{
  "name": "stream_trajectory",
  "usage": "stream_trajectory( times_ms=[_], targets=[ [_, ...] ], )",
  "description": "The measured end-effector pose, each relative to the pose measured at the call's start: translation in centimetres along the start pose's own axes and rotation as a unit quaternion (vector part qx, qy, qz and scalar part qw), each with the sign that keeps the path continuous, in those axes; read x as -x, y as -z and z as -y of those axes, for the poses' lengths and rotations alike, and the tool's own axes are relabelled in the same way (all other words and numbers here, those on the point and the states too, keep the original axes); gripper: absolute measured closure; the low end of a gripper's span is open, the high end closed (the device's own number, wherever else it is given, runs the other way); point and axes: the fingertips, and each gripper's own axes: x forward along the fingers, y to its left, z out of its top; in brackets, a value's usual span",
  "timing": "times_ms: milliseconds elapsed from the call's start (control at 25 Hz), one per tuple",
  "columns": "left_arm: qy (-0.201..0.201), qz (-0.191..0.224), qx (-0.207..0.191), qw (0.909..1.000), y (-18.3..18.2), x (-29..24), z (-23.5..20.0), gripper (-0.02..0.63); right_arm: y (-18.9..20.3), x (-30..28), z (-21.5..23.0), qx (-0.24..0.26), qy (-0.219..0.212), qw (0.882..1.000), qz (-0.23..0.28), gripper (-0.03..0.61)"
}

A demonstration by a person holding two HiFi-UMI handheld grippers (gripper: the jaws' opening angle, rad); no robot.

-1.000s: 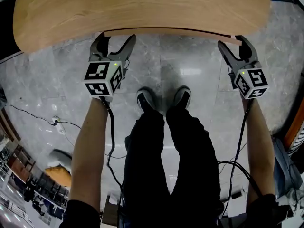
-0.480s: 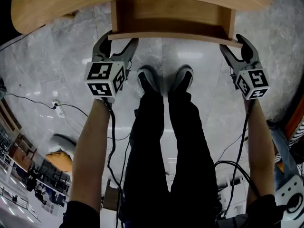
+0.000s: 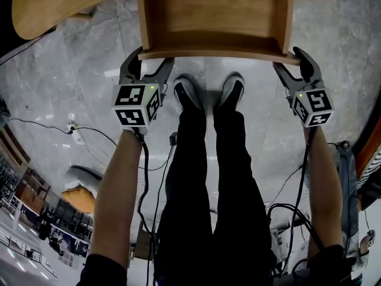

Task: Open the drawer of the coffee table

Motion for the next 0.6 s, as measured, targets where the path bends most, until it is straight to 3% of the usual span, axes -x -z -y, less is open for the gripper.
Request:
stream_trajectory(
  times_ms=[600],
  targets=[
    [-0.002, -0.052, 0.001, 0.9986, 2.6, -1.3, -0.2, 0.279, 2.8, -1.3, -0.6, 0.003, -0.007, 0.999, -0.050, 0.273]
  ],
)
